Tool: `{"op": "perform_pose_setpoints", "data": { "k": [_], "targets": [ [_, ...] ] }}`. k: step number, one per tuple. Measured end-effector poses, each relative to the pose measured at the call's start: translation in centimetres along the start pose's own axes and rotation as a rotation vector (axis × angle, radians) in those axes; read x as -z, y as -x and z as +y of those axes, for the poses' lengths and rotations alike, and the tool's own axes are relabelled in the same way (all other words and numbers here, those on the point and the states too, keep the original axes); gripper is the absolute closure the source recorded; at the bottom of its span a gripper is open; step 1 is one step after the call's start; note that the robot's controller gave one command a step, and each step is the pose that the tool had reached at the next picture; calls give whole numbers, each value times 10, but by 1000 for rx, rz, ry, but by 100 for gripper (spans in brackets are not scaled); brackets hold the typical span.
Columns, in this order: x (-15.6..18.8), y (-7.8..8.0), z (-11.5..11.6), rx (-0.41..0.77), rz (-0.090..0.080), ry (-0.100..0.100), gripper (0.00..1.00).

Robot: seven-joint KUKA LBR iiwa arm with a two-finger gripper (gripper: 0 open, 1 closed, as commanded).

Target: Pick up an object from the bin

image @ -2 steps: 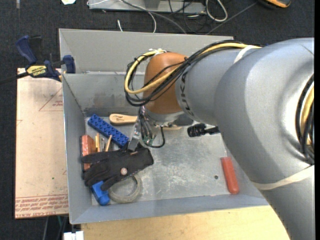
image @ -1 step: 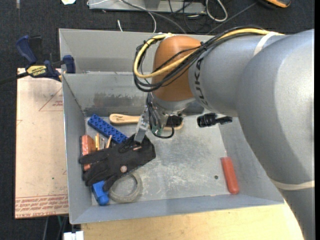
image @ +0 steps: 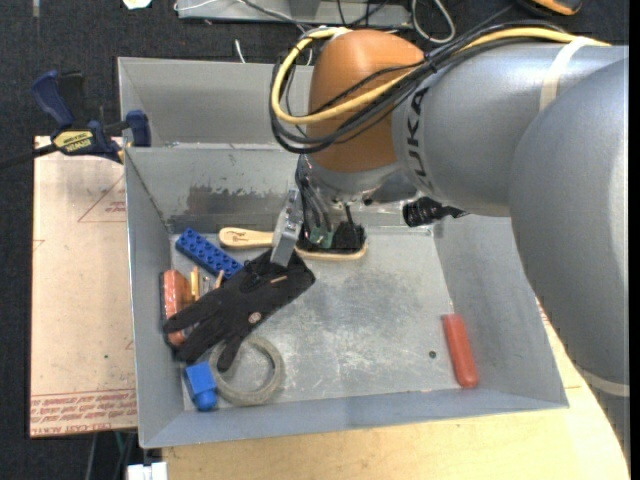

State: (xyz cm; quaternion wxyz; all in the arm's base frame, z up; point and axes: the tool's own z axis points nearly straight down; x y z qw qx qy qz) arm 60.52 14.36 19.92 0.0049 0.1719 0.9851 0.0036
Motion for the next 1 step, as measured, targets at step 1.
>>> {"op": "perform_pose_setpoints", "data": {
  "k": [1],
  "targets": [
    [-46, 4, 12, 60, -11, 6, 100]
  ]
}}
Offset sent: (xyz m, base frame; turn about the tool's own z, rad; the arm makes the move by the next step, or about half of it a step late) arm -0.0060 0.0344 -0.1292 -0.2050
